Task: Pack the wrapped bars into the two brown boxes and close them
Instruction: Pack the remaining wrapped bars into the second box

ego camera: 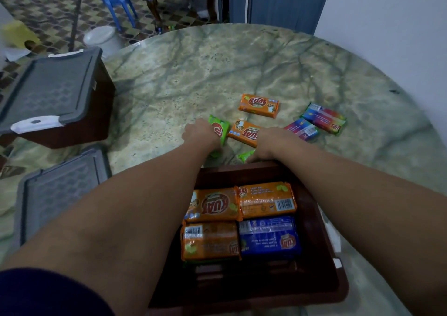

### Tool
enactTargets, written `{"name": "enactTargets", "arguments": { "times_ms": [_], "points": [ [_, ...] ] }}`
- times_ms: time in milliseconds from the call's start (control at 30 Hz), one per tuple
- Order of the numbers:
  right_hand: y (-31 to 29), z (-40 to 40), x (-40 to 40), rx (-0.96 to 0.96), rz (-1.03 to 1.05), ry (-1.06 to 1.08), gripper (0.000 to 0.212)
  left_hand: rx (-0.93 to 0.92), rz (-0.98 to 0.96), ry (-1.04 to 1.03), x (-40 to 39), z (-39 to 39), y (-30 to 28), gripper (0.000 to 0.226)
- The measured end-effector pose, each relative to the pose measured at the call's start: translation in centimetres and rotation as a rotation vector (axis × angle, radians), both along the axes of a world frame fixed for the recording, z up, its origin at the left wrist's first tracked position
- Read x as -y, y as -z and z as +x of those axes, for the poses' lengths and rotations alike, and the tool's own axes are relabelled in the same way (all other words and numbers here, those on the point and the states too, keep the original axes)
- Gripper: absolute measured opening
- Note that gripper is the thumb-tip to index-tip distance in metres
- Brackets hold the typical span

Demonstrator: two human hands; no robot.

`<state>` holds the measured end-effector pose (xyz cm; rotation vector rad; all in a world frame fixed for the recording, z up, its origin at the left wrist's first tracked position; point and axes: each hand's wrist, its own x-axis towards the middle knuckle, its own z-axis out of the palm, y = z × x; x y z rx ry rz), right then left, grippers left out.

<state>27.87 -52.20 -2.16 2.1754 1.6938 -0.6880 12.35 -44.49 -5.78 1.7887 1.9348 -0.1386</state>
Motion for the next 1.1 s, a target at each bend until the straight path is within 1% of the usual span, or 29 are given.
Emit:
{"name": "enactTargets", "arguments": {
  "times_ms": [33, 133, 200, 333, 400, 500, 600, 700, 767, 833, 867, 900, 967, 1100],
  "points": [
    [0.0, -0.1, -0.1, 0.007, -0.014, 0.003, 0.077, -0.012, -0.001, 0.058, 0.1, -0.1, -0.1, 0.078],
    [0.3, -0.6, -0.7, 0.040, -0.051, 0.004, 0.071, -0.030, 0.005, 0.250, 0.4, -0.4, -0.6, 0.044],
    [0.7, -0.9, -1.1, 0.067, -0.069, 0.000, 0.063, -0.023, -0.017, 0.280, 0.7, -0.5, -0.8, 0.037],
    [1.5, -1.3, -1.5, 0.092, -0.076, 0.015, 0.047, 0.015, -0.036, 0.238, 1.5, -0.9, -1.7, 0.042],
    [1.5, -1.4, -1.5, 0.098, -0.076, 0.026, 0.042, 0.065, -0.034, 0.196, 1.7, -1.1, -2.1, 0.047],
    [1.5, -1.5, -1.3, 0.064, -0.081, 0.023, 0.038, 0.201, -0.075, 0.079, 2.0, -1.3, -2.4, 0.071],
    [1.3, -1.6, -1.0, 0.032, -0.083, 0.018, 0.048, 0.398, -0.124, -0.038, 2.2, -1.5, -3.0, 0.086],
    [0.2, -1.5, -0.5, -0.062, -0.015, 0.064, 0.062, 0.496, -0.139, -0.073, 2.5, -1.9, -3.8, 0.088],
    [-0.5, -1.5, -0.2, -0.129, 0.088, 0.111, 0.079, 0.524, -0.105, -0.077, 2.6, -2.2, -4.0, 0.084],
    [-0.9, -1.6, 0.0, -0.166, 0.219, 0.157, 0.094, 0.536, -0.036, -0.059, 3.2, -2.5, -4.6, 0.073],
    [-1.1, -1.7, 0.1, -0.170, 0.282, 0.160, 0.098, 0.542, 0.003, -0.042, 3.5, -2.5, -4.9, 0.067],
    [-1.3, -1.8, 0.2, -0.178, 0.333, 0.157, 0.099, 0.545, 0.041, -0.020, 3.8, -2.6, -5.2, 0.061],
    [-2.3, -2.1, 0.7, -0.208, 0.402, 0.152, 0.095, 0.550, 0.106, 0.015, 4.5, -2.7, -6.0, 0.054],
    [-4.0, -2.8, 2.0, -0.188, 0.479, 0.120, 0.093, 0.561, 0.188, 0.048, 6.1, -3.1, -7.4, 0.048]
  ]
}}
